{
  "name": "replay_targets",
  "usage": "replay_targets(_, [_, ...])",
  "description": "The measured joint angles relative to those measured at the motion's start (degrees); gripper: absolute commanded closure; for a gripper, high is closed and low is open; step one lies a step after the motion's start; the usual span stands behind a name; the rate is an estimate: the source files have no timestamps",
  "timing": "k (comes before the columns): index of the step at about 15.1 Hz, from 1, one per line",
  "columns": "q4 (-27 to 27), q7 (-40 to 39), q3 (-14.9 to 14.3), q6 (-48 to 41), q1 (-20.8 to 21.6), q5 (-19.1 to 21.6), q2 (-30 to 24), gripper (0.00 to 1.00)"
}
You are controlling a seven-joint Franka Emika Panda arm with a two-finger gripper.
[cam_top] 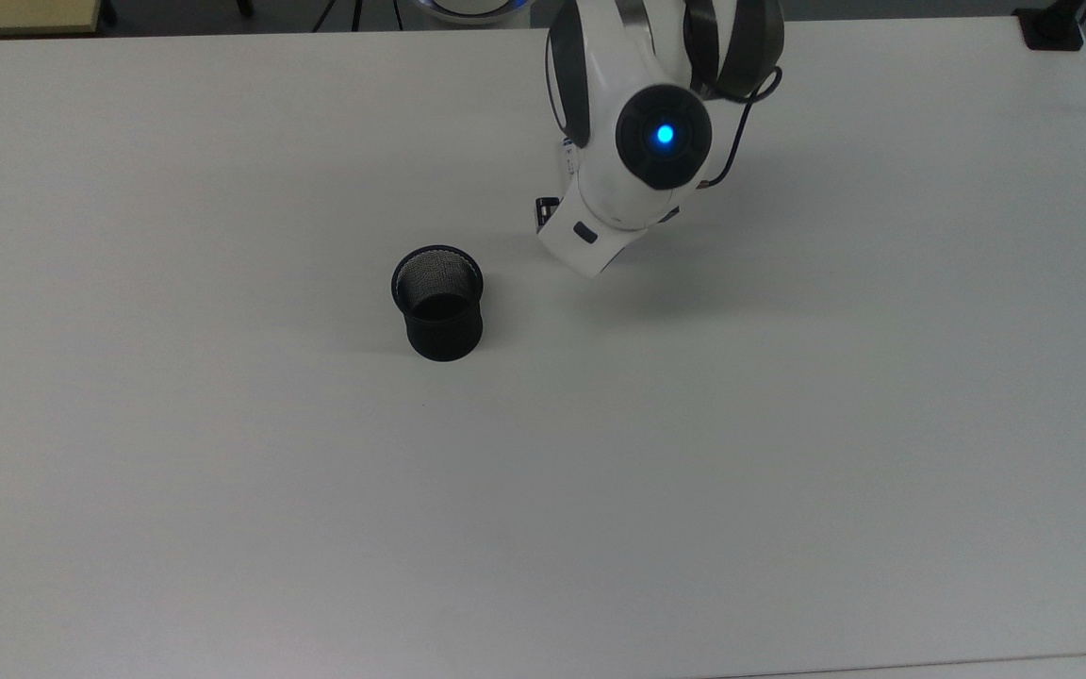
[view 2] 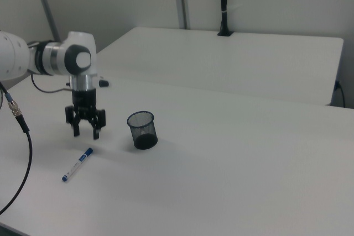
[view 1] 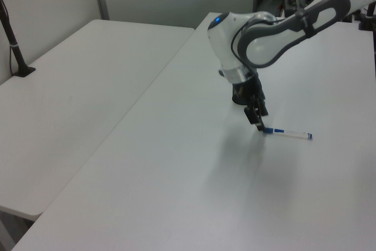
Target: Remove the marker
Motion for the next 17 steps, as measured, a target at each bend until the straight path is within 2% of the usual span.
replay_targets(1, [0.94,0.35,-0.06,0.01,-0.21,-0.71,-0.94,0.00])
replay_targets(3, [2.48,0.78,-0.24,-0.01,-2.96,-2.58,-6.20,0.00])
replay_targets(6, [2.52,0.68,-0.39,-1.33,-9.63,-3.26,-14.80,0.00])
replay_targets(9, [2.11,0.67,-0.49,-3.59,-15.43,-3.26,-20.95,0.00])
replay_targets(13, [1.57,0.67,-0.60,-4.24,-20.38,-3.26,-24.17,0.00])
replay_targets(17, [1.55,0.68,-0.72,-4.25,-22.43,-3.26,-25.98,0.00])
